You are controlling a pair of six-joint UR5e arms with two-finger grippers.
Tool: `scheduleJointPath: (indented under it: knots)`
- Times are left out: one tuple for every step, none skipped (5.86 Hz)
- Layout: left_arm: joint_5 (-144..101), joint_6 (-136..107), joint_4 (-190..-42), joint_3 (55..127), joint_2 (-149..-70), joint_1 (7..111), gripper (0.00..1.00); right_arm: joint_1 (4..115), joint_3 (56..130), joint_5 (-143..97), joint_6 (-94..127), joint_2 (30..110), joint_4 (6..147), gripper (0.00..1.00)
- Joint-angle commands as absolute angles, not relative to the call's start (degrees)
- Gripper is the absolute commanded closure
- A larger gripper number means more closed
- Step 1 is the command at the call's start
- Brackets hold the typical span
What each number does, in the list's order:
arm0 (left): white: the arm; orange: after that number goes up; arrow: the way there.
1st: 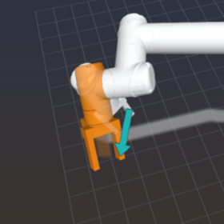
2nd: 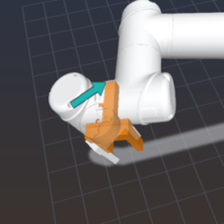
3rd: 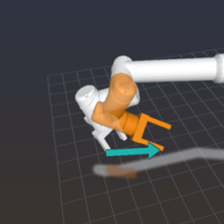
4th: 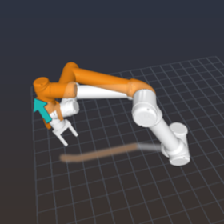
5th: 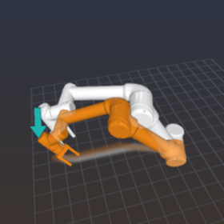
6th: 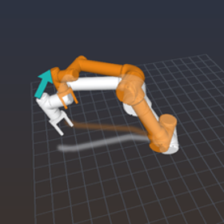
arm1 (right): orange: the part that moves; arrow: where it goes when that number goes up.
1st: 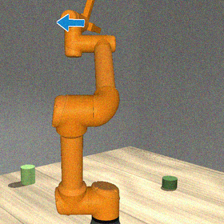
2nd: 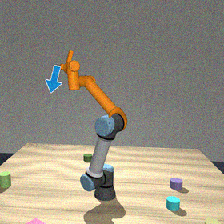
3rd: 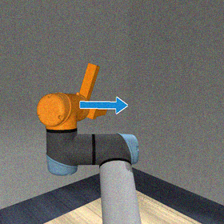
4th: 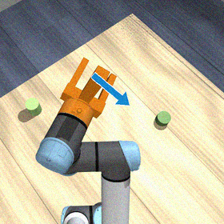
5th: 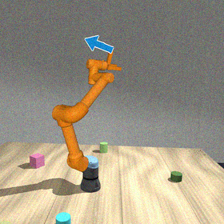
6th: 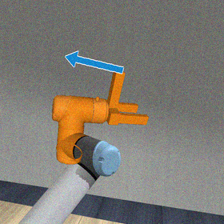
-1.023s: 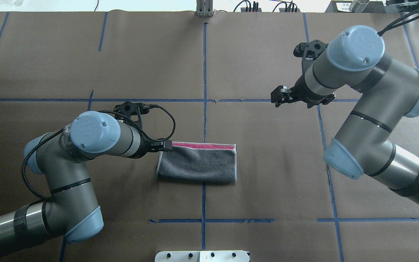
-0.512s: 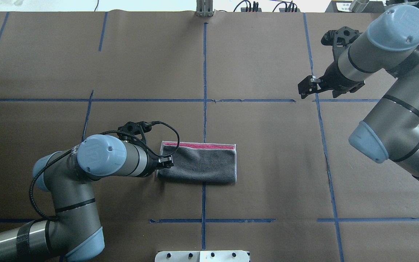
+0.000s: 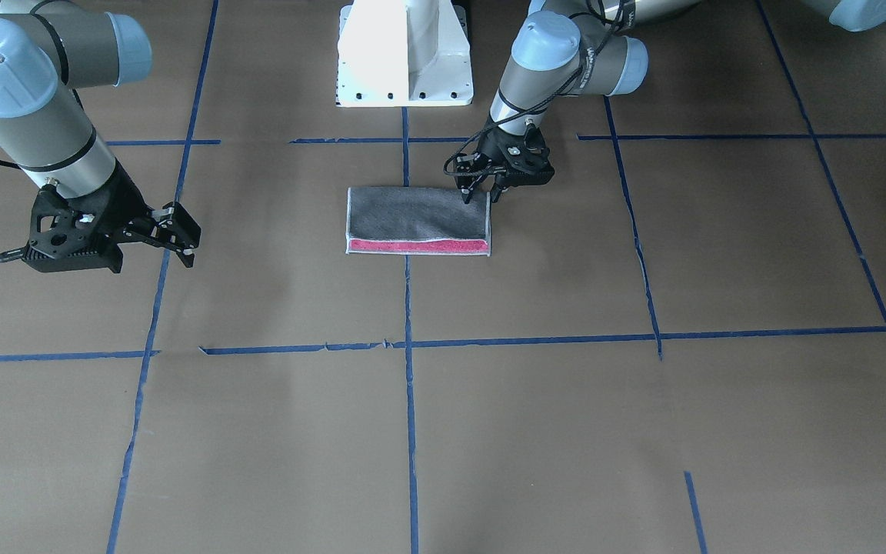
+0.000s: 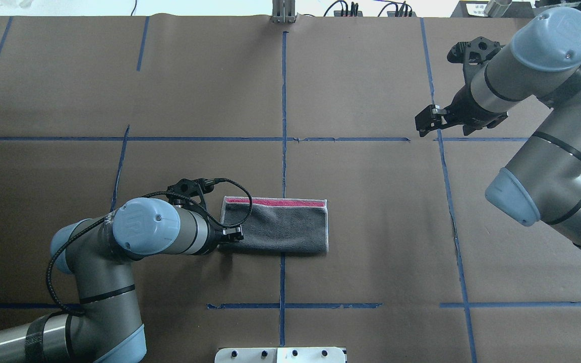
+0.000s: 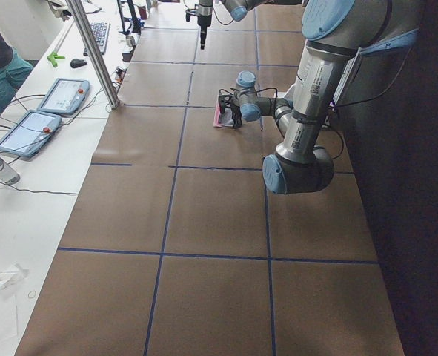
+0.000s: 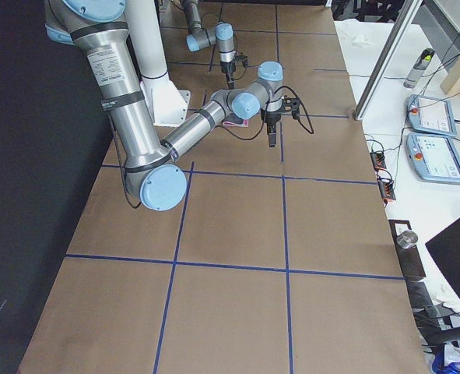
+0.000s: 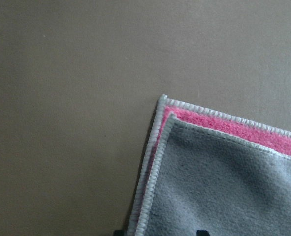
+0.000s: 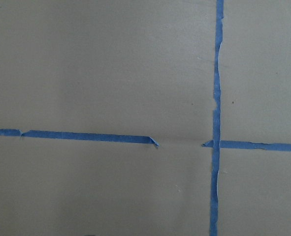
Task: Fold towel twice with both arms
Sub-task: 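Grasp the end of the folded strip with the left gripper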
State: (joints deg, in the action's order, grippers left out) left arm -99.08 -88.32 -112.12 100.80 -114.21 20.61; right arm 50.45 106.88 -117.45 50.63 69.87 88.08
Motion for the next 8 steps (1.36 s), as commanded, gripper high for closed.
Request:
scheduleJointPath:
  knots:
    - [-99.14,-88.24,-112.06,100.46,-114.17,20.39,0.43,50.45,106.88,-117.51,50.62,69.87,88.07,0.0]
    - [-99.05,-88.24,-112.06,100.55,-114.17,20.39,0.43,50.45,106.88,-117.51,50.62,69.87,88.07,0.0]
    - [-99.05,-88.24,-111.97,100.46,-114.17,20.39,0.43,50.45,106.88,-117.51,50.62,69.87,88.07,0.0]
    - [-99.23,-88.24,-111.97,100.46,-114.26,20.39,0.63,50.45,106.88,-117.51,50.62,69.87,88.07,0.0]
    - [-99.23,-88.16,-111.89,100.37,-114.26,20.39,0.72,50.54,106.88,-117.68,50.62,69.87,88.07,0.0]
    - [-99.32,-88.15,-111.8,100.55,-114.34,20.39,0.83,50.54,106.88,-117.77,50.54,69.87,88.07,0.0]
    - [-99.4,-88.15,-111.54,101.07,-114.52,20.39,0.96,50.54,106.88,-117.86,50.54,69.79,88.07,0.0]
    - [-99.32,-88.15,-110.32,101.07,-115.04,20.13,1.0,50.8,106.79,-117.95,50.54,69.96,88.07,0.0]
